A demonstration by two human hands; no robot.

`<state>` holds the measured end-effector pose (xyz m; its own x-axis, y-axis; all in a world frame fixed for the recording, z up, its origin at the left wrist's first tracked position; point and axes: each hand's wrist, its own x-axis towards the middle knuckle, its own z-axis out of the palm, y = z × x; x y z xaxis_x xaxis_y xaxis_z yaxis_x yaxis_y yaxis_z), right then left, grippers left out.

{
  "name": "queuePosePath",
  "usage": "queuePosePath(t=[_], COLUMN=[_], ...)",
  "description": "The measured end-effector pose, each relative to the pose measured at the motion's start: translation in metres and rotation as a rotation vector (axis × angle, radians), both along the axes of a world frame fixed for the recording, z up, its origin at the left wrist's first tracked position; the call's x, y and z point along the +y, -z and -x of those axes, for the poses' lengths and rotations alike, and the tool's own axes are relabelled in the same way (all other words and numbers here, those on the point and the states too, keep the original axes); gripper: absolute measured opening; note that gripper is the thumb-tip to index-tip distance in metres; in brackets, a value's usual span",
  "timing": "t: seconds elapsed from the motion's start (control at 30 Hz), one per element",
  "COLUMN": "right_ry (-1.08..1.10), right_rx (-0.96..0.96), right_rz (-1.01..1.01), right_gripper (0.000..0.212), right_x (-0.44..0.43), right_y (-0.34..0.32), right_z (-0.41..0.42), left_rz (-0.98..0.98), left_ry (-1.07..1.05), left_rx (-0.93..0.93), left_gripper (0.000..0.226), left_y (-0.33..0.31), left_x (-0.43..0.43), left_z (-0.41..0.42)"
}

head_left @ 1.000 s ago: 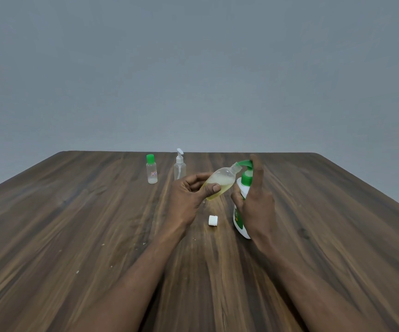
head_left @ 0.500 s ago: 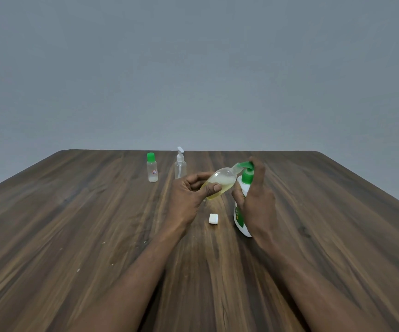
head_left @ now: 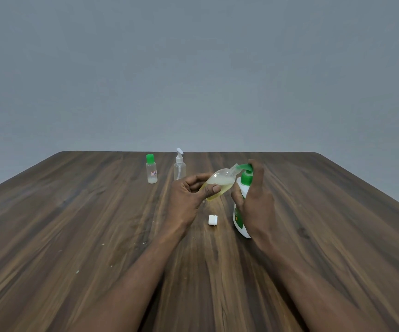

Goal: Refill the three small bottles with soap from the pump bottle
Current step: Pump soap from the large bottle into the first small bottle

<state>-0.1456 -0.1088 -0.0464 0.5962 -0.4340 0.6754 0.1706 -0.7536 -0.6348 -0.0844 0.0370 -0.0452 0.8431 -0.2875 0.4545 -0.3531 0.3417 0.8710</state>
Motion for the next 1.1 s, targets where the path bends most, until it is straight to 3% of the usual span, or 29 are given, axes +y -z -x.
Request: queuePosePath(t=[0.5,0.77,1.1], right_ry=[-0.015,-0.018,0.022], right_rx=[-0.014,0.024,0.006], right_rz=[0.037,0.008,0.045], right_gripper=[0.067,0.052,0.064], right_x=[0.002,0.0018,0.0019], right_y=[-0.0028,-0.005,-0.0032], right_z=[0.0034,0.0041,0.0023], left_rz=[0.071,0.026,0.057], left_ry=[0.033,0.015,0.037], left_rx=[0.008,-0.013,-0.003], left_gripper=[0.032,0.031,0.031], left_y=[-0.0041,-0.0011,-0.0039], left_x=[-0.0022,0.001,-0.0005], left_z=[0.003,-0.0004,-0.0018])
